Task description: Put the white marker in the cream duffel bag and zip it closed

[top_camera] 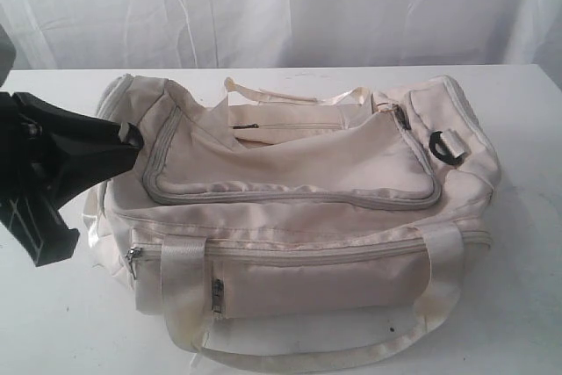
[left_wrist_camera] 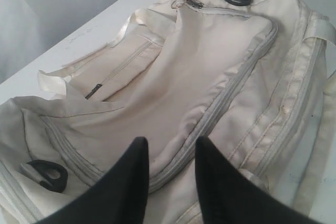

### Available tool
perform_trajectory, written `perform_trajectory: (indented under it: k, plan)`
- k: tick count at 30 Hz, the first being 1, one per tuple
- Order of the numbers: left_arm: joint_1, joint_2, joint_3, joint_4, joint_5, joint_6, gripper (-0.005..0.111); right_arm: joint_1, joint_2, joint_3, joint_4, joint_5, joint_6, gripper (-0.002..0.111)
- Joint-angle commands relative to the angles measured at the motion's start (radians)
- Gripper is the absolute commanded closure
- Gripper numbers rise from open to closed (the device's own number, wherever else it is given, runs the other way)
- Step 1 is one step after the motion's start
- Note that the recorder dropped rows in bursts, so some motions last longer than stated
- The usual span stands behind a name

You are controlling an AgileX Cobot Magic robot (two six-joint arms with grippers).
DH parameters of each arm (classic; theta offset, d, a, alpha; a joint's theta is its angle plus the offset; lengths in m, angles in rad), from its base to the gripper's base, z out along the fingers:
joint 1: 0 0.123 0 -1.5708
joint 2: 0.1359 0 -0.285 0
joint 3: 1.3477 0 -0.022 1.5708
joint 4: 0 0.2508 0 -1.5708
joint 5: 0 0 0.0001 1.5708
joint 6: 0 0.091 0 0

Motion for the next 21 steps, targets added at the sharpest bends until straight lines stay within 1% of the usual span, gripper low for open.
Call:
perform_trajectory:
  k: [1,18,21]
  plan:
    - [-0.004,-0.007,0.006,-0.016,0.009,-0.01,0.071,-0.009,-0.005,0.006,0.006,-0.004,0.005,0.108]
    - [-0.004,-0.007,0.006,-0.016,0.008,-0.005,0.071,-0.013,-0.006,0.008,0.003,-0.002,0.005,0.108]
    - [-0.004,-0.007,0.006,-0.016,0.008,-0.005,0.071,-0.024,-0.021,0.031,-0.001,-0.02,0.003,0.108]
